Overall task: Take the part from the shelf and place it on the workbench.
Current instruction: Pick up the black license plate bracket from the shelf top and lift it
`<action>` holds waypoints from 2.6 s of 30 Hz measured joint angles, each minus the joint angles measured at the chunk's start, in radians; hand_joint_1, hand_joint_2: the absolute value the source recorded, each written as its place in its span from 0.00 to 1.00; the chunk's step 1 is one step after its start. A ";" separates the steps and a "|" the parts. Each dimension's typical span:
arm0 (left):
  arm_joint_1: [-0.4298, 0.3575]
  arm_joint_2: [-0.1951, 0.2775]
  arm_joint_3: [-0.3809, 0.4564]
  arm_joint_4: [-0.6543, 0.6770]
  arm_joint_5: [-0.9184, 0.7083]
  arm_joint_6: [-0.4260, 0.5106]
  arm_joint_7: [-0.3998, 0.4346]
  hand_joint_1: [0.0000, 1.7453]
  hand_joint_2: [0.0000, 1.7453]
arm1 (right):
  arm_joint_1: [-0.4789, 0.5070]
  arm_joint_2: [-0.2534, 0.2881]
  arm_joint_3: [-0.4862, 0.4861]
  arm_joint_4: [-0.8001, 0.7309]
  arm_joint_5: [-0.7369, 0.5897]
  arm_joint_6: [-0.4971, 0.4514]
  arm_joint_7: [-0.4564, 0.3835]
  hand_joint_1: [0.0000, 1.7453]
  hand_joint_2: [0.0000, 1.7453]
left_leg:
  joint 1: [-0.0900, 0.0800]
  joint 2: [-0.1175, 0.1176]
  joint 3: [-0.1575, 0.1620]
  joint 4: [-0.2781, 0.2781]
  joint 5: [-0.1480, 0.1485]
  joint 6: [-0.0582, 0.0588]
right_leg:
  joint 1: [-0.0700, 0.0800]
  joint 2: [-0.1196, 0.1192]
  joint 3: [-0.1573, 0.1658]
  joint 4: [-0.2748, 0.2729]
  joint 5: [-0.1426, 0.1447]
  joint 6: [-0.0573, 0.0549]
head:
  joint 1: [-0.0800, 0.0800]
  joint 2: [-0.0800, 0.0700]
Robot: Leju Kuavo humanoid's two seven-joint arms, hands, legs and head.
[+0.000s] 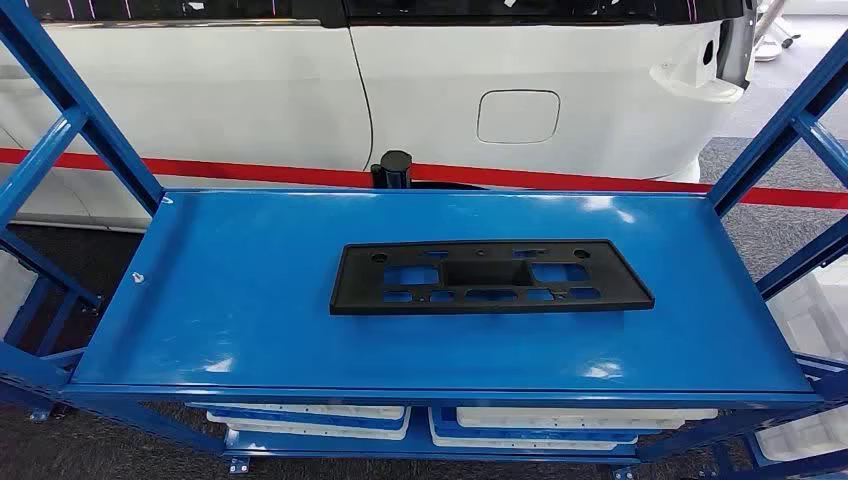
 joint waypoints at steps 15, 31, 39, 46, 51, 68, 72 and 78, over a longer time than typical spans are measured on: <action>0.000 -0.011 -0.003 0.007 -0.013 0.002 0.040 0.00 0.00 | 0.398 1.250 -0.357 -1.342 1.568 -0.595 0.624 0.00 0.00 | 0.033 -0.014 0.025 -0.017 -0.002 -0.022 | 0.026 -0.017 0.029 -0.021 -0.003 -0.019 | 0.022 0.000; -0.002 -0.005 -0.003 0.007 -0.013 -0.002 0.039 0.00 0.00 | 0.282 1.383 -0.615 -1.172 1.784 -0.510 0.663 0.00 0.00 | 0.024 -0.003 0.026 -0.019 -0.003 -0.022 | 0.017 -0.008 0.025 -0.021 -0.003 -0.019 | 0.023 0.000; -0.002 -0.003 -0.003 0.007 -0.008 -0.002 0.039 0.00 0.00 | 0.266 1.385 -0.646 -1.143 1.743 -0.507 0.596 0.00 0.00 | 0.023 -0.003 0.026 -0.019 -0.003 -0.022 | 0.016 -0.008 0.026 -0.021 -0.003 -0.019 | 0.023 0.000; -0.002 0.002 0.000 0.007 -0.003 -0.002 0.031 0.00 0.00 | 0.264 1.385 -0.632 -1.279 1.392 -0.594 0.546 0.00 0.00 | 0.022 -0.001 0.026 -0.019 -0.003 -0.022 | 0.015 -0.006 0.026 -0.021 -0.003 -0.019 | 0.023 0.000; -0.002 0.002 0.000 0.007 -0.001 0.000 0.020 0.00 0.00 | 0.243 1.385 -0.618 -1.458 1.258 -0.678 0.514 0.00 0.00 | 0.022 -0.001 0.027 -0.018 -0.003 -0.022 | 0.015 -0.006 0.026 -0.021 -0.003 -0.018 | 0.023 0.000; -0.002 -0.002 0.000 0.008 -0.012 -0.007 0.014 0.00 0.00 | 0.200 1.375 -0.354 -1.864 1.346 -0.915 0.087 0.00 0.00 | 0.022 -0.002 0.027 -0.018 -0.003 -0.022 | 0.015 -0.006 0.027 -0.021 -0.002 -0.018 | 0.023 0.000; -0.002 -0.003 0.000 0.008 -0.013 -0.004 0.011 0.00 0.00 | 0.208 1.364 -0.296 -1.884 1.439 -0.910 0.041 0.00 0.00 | 0.022 -0.002 0.027 -0.018 -0.003 -0.022 | 0.015 -0.006 0.027 -0.020 -0.002 -0.018 | 0.023 0.000; -0.002 -0.007 0.000 0.008 -0.010 0.016 0.005 0.00 0.00 | 0.249 1.312 -0.155 -1.888 1.751 -0.881 0.093 0.00 0.00 | 0.022 -0.002 0.027 -0.018 -0.003 -0.021 | 0.015 -0.006 0.027 -0.021 -0.002 -0.018 | 0.023 0.000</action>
